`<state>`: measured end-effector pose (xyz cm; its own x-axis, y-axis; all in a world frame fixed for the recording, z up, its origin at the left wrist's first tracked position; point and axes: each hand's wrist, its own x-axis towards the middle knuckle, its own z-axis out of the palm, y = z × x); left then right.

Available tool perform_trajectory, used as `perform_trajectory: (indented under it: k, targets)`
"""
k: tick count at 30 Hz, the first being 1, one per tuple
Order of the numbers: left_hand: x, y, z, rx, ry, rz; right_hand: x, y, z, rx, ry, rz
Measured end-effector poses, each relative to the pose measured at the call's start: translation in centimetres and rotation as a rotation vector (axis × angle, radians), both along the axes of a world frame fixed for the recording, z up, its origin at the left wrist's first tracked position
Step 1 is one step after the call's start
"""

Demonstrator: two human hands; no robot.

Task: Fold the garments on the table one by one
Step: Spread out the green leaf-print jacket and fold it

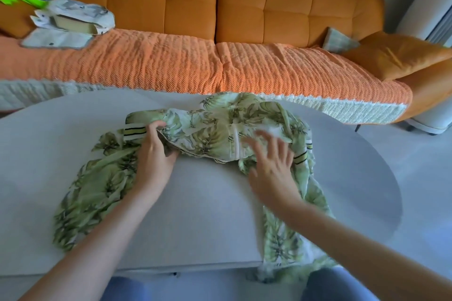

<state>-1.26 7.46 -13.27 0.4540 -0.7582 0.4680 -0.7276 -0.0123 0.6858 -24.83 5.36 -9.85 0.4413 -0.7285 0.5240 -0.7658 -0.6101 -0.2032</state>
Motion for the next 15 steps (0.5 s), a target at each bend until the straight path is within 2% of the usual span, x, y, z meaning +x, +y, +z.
perform_trajectory:
  k: [1, 3, 5, 6, 9, 11, 15]
  targets:
    - [0.0, 0.0, 0.1, 0.004, 0.040, 0.005, 0.2, 1.1, -0.9, -0.026, 0.087, 0.080]
    - [0.0, -0.1, 0.4, 0.019, 0.074, 0.017, 0.3, 1.7, -1.7, 0.206, 0.201, 0.081]
    - [0.1, -0.2, 0.8, 0.019, 0.085, 0.017, 0.0, 0.2, -2.3, 0.412, 0.198, -0.068]
    - [0.0, -0.2, 1.1, -0.001, 0.113, 0.021, 0.0, -0.7, -2.2, 0.444, 0.111, -0.136]
    - [-0.3, 0.2, 3.0, -0.165, 0.219, 0.026, 0.4, -2.2, -0.7, 0.451, -0.218, -0.204]
    - [-0.5, 0.7, 5.0, -0.282, 0.216, 0.023, 0.9, -2.6, 0.6, 0.419, -0.291, -0.204]
    - [-1.1, 1.8, 10.0, -0.539, 0.228, -0.010, 0.8, -3.0, 2.9, 0.095, -0.390, -0.137]
